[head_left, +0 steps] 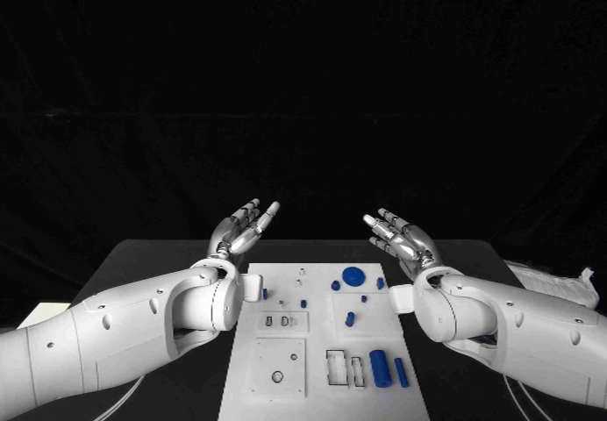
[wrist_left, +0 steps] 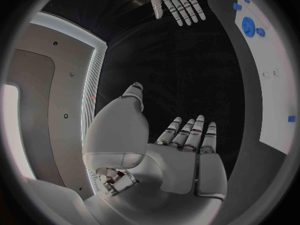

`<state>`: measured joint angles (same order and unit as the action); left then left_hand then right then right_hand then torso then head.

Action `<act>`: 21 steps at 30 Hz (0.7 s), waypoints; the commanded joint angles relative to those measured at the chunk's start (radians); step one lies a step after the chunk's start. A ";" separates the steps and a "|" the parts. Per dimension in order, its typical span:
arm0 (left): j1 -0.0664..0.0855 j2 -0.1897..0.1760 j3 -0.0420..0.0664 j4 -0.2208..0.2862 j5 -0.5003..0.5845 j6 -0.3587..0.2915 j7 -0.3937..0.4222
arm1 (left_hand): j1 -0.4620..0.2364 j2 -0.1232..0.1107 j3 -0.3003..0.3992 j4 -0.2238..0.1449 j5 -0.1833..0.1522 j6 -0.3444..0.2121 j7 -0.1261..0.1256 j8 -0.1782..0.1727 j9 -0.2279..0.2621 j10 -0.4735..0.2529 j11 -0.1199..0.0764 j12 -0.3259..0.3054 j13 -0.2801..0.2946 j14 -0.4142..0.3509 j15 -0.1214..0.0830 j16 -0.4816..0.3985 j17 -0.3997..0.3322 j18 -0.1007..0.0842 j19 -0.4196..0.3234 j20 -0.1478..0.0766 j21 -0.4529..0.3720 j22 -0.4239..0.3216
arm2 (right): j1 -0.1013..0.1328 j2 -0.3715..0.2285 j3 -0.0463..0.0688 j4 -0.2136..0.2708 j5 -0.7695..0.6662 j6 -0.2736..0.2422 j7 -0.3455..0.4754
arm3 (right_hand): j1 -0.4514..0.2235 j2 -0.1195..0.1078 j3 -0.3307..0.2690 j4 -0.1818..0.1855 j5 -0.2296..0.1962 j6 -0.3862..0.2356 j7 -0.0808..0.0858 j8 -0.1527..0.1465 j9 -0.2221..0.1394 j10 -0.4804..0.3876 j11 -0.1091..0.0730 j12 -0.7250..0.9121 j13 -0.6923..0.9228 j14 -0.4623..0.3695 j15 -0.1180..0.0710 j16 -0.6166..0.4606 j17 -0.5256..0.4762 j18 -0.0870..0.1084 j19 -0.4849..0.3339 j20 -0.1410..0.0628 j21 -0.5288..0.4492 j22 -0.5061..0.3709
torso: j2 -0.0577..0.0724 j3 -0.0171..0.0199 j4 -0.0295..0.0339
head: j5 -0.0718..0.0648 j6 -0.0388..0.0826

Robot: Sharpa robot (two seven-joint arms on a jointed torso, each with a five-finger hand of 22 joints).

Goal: Assemble the parts on the task board

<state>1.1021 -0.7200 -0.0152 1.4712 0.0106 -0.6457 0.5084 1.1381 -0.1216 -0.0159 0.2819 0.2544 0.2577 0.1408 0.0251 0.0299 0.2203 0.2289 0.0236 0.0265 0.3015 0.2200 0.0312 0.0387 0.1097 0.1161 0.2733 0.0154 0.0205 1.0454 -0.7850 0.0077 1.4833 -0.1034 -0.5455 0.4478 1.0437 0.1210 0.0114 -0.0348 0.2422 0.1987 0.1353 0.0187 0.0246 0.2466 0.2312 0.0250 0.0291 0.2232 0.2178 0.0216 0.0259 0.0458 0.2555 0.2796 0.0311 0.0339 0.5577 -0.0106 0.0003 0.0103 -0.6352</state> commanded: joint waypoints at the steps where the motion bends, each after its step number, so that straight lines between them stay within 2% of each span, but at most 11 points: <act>1: 0.001 0.002 0.001 0.000 -0.009 0.055 0.020 | 0.052 0.006 0.007 0.015 0.012 0.027 0.136 0.009 0.004 0.022 0.018 0.007 0.004 0.036 0.011 0.012 0.006 0.022 0.015 0.019 0.011 0.005 | -0.001 0.000 0.002 -0.013 -0.108 0.188 -0.048 | 0.082 0.007 0.003 -0.039 0.012 0.056 0.151 0.012 0.007 0.076 0.021 0.013 0.007 0.076 0.021 0.014 0.008 0.026 0.049 0.014 0.017 0.008 | 0.000 0.0000 0.0002 | 0.000 0.000; 4: 0.001 0.002 0.001 0.000 -0.009 0.055 0.020 | 0.065 0.018 0.017 0.014 0.010 0.061 0.144 0.014 0.007 0.065 0.027 0.012 0.007 0.107 0.020 0.026 0.015 0.015 0.050 0.020 0.025 0.012 | -0.002 0.000 0.003 -0.021 -0.127 0.222 -0.057 | 0.128 0.003 0.011 -0.072 0.010 0.150 0.161 0.028 0.017 0.208 0.035 0.034 0.018 0.274 0.027 0.051 0.025 0.061 0.163 0.013 0.050 0.025 | 0.000 0.0000 0.0002 | 0.000 0.000; 5: 0.001 0.002 0.001 0.000 -0.009 0.055 0.020 | 0.073 0.024 0.022 0.013 0.009 0.090 0.145 0.019 0.010 0.096 0.032 0.017 0.010 0.155 0.023 0.038 0.021 0.012 0.075 0.020 0.034 0.017 | -0.002 -0.001 0.003 -0.023 -0.131 0.230 -0.059 | 0.144 0.001 0.014 -0.083 0.007 0.190 0.160 0.036 0.021 0.259 0.031 0.043 0.022 0.334 0.022 0.062 0.029 0.070 0.207 0.011 0.063 0.031 | 0.000 0.0000 0.0002 | 0.000 0.000; 7: 0.001 0.002 0.001 0.000 -0.009 0.055 0.020 | 0.092 0.040 0.032 0.011 0.006 0.174 0.146 0.037 0.020 0.189 0.040 0.033 0.019 0.296 0.027 0.076 0.040 0.009 0.170 0.021 0.071 0.036 | -0.002 -0.001 0.003 -0.025 -0.136 0.239 -0.061 | 0.187 -0.002 0.025 -0.115 0.003 0.334 0.149 0.063 0.036 0.464 0.012 0.079 0.036 0.546 -0.004 0.101 0.042 0.103 0.375 0.011 0.120 0.056 | 0.000 0.0000 0.0002 | 0.000 0.000; 8: 0.001 0.002 0.001 0.000 -0.009 0.055 0.020 | 0.097 0.045 0.034 0.010 0.006 0.198 0.145 0.042 0.022 0.218 0.041 0.038 0.021 0.343 0.024 0.088 0.045 0.012 0.213 0.019 0.087 0.045 | -0.002 -0.001 0.003 -0.025 -0.136 0.240 -0.061 | 0.196 -0.004 0.028 -0.122 0.002 0.370 0.145 0.070 0.039 0.512 0.007 0.088 0.039 0.583 -0.010 0.108 0.043 0.109 0.407 0.010 0.132 0.060 | 0.000 0.0000 0.0002 | 0.000 0.000; 9: 0.002 -0.035 0.001 0.009 0.022 0.082 0.043 | 0.108 0.055 0.039 0.008 0.003 0.257 0.143 0.055 0.028 0.293 0.029 0.052 0.027 0.427 0.006 0.114 0.056 0.023 0.332 0.022 0.135 0.068 | 0.009 -0.015 0.004 -0.052 -0.243 0.152 0.001 | 0.214 -0.006 0.034 -0.136 0.000 0.444 0.136 0.084 0.046 0.593 -0.006 0.104 0.043 0.638 -0.023 0.119 0.045 0.121 0.460 0.010 0.150 0.065 | 0.003 0.0021 -0.0028 | -0.014 -0.005; 10: 0.002 -0.038 0.001 0.010 0.023 0.084 0.047 | 0.119 0.064 0.042 0.004 0.002 0.312 0.140 0.067 0.034 0.375 0.019 0.067 0.034 0.484 -0.005 0.134 0.062 0.036 0.458 0.017 0.185 0.091 | 0.009 -0.015 0.004 -0.056 -0.258 0.144 0.005 | 0.229 -0.006 0.041 -0.150 -0.003 0.515 0.126 0.096 0.051 0.629 -0.017 0.111 0.042 0.676 -0.034 0.127 0.044 0.132 0.487 0.009 0.161 0.067 | 0.003 0.0025 -0.0031 | -0.015 -0.004; 12: 0.002 -0.047 0.001 0.015 0.023 0.091 0.054 | 0.141 0.075 0.041 -0.004 0.001 0.426 0.128 0.089 0.043 0.563 -0.002 0.102 0.046 0.571 -0.032 0.160 0.068 0.064 0.578 0.015 0.235 0.107 | 0.011 -0.017 0.004 -0.064 -0.287 0.131 0.008 | 0.248 -0.009 0.054 -0.171 -0.012 0.624 0.109 0.112 0.057 0.684 -0.034 0.117 0.038 0.740 -0.054 0.137 0.043 0.140 0.537 0.000 0.182 0.070 | 0.003 0.0022 -0.0027 | -0.016 -0.005; 13: 0.002 -0.055 0.001 0.021 0.024 0.102 0.057 | 0.158 0.080 0.040 -0.013 0.000 0.520 0.116 0.109 0.051 0.633 -0.016 0.115 0.047 0.649 -0.054 0.187 0.078 0.075 0.658 0.004 0.270 0.118 | 0.013 -0.018 0.004 -0.070 -0.313 0.124 0.007 | 0.253 -0.010 0.066 -0.184 -0.015 0.673 0.101 0.112 0.054 0.720 -0.047 0.114 0.034 0.788 -0.068 0.140 0.040 0.140 0.581 -0.014 0.198 0.072 | 0.005 0.0023 -0.0023 | -0.018 -0.004; 15: 0.002 -0.063 0.001 0.029 0.024 0.116 0.056 | 0.178 0.087 0.041 -0.024 -0.001 0.604 0.104 0.124 0.056 0.686 -0.033 0.123 0.046 0.723 -0.074 0.206 0.089 0.073 0.728 -0.019 0.294 0.121 | 0.016 -0.019 0.005 -0.077 -0.345 0.119 0.004 | 0.257 -0.016 0.080 -0.203 -0.020 0.704 0.090 0.110 0.051 0.762 -0.058 0.112 0.034 0.842 -0.086 0.147 0.042 0.139 0.623 -0.031 0.214 0.073 | 0.007 0.0018 -0.0025 | -0.020 -0.004; 21: 0.002 -0.111 0.001 0.081 0.020 0.194 0.042 | 0.224 0.101 0.043 -0.054 -0.002 0.674 0.074 0.119 0.046 0.786 -0.069 0.122 0.042 0.864 -0.119 0.230 0.125 0.077 0.855 -0.060 0.315 0.110 | 0.038 -0.022 0.012 -0.098 -0.534 0.125 -0.037 | 0.240 -0.022 0.129 -0.246 -0.030 0.783 0.070 0.103 0.047 0.868 -0.088 0.092 0.035 0.982 -0.131 0.155 0.050 0.140 0.732 -0.080 0.255 0.077 | 0.029 0.0036 -0.0028 | -0.025 0.004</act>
<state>1.1030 -0.8237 -0.0149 1.5389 0.0267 -0.5380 0.5360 1.3547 -0.0206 0.0278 0.2332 0.2575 0.9234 0.2160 0.1500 0.0780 0.9964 0.1637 0.1456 0.0690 1.1540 0.1038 0.2586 0.1599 0.1797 0.9593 0.2169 0.3282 0.1337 1.0784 -0.8071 0.0178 1.3891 -0.4622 -0.4174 0.4233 1.2662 0.1051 0.0959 -0.2240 0.2283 0.8347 0.2060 0.1090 0.0687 0.9532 0.1801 0.1151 0.0609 1.0134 0.1371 0.1532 0.0674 0.1625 0.8370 0.2447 0.2299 0.1008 0.5715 -0.0080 -0.0020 -0.0125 -0.6359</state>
